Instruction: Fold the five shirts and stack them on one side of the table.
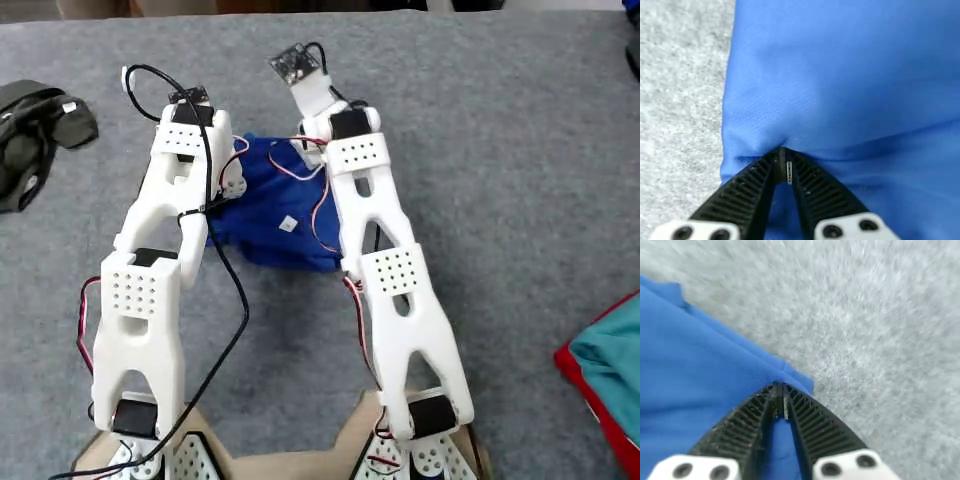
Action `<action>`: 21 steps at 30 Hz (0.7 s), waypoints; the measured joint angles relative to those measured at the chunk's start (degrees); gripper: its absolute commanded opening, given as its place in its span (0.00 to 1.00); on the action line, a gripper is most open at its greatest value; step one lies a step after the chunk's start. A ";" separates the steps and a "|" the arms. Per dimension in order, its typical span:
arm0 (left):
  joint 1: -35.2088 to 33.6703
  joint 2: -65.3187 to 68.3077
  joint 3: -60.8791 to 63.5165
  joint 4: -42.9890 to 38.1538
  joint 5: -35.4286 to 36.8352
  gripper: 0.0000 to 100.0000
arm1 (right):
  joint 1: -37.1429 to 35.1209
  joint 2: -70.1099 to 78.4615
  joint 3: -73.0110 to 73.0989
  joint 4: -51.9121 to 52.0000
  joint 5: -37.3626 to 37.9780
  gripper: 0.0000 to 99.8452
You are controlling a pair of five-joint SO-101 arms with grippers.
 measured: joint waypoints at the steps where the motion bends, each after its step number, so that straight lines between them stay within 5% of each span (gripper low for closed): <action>1: 0.00 0.00 -0.09 0.44 -0.53 0.02 | 0.18 0.09 0.00 -0.62 0.00 0.01; 18: -3.96 0.18 -1.93 4.84 -9.23 0.02 | 4.57 0.26 -0.35 -0.79 4.48 0.01; 21: -3.69 -0.26 -5.36 7.65 -9.58 0.02 | 2.99 -0.26 -3.08 2.64 4.48 0.07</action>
